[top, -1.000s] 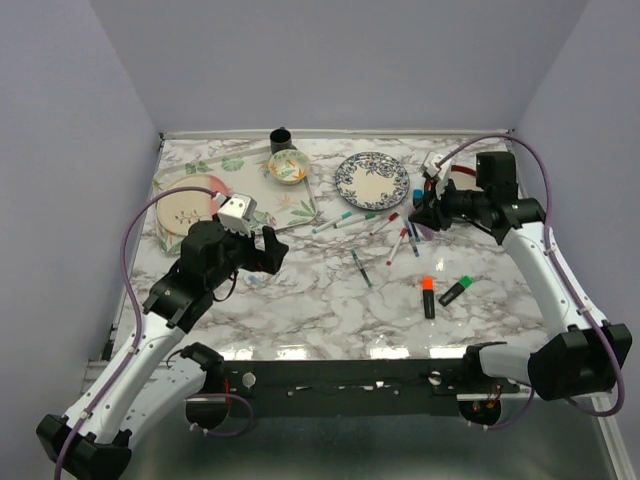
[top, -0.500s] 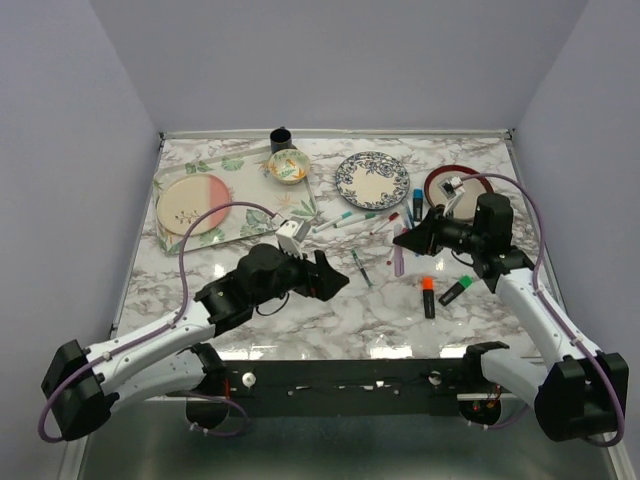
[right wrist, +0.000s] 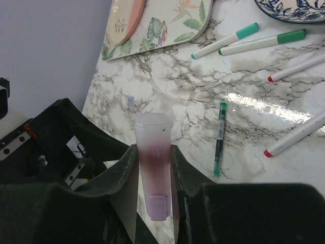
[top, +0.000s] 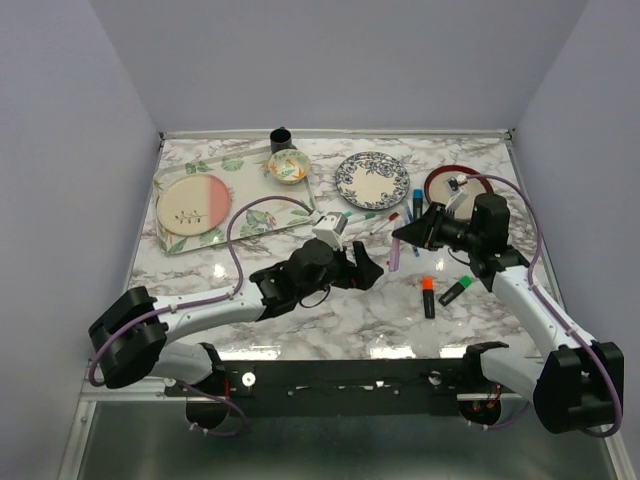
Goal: Open the pen caps
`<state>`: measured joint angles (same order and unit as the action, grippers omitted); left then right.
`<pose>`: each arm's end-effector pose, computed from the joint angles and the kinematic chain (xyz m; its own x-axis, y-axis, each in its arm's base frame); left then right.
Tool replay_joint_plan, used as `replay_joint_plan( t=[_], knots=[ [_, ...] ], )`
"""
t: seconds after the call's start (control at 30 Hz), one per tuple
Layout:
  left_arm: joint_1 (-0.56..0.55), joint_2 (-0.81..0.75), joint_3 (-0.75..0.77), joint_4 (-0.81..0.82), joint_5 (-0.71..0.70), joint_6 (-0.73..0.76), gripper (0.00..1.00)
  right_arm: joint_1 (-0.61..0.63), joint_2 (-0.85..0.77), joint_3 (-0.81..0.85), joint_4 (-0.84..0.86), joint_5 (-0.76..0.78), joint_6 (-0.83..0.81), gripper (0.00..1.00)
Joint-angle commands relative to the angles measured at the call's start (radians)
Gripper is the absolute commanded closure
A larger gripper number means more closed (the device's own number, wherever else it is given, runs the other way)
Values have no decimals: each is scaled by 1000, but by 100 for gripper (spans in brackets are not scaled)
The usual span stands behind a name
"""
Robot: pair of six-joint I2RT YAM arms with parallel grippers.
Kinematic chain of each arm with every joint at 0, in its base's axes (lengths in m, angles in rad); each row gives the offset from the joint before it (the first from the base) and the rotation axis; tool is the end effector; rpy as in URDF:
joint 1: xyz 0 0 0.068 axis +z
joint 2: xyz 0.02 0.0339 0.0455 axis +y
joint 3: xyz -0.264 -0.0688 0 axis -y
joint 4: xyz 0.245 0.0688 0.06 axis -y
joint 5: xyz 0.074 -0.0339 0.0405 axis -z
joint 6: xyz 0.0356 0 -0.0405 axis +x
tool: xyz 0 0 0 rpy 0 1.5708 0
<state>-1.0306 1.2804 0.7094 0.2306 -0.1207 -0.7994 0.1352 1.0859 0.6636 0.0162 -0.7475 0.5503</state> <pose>0.1508 -0.2431 0.2480 -0.6882 -0.2362 -0.6860 0.4297 0.6291 -0.6478 0.2316 0.0559 0.2618 -0.7089 0.2906 -0.6426 -0.4070 0.5755 0.7093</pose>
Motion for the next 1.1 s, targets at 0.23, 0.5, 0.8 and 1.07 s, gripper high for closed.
replay_joint_plan(
  t=[0.23,0.5,0.8,1.07],
  knots=[
    [-31,296,300,-69,-62,-34,25,-8,25,-29,71,27,69,99],
    [-51,402,426,-200,-105,3,77,-8,29,-29,71,31,80,99],
    [-97,430,472,-304,-38,49,100,-107,11,-58,88,258,167,99],
    [-149,435,455,-324,30,60,100,-312,9,-105,94,264,255,99]
  ],
)
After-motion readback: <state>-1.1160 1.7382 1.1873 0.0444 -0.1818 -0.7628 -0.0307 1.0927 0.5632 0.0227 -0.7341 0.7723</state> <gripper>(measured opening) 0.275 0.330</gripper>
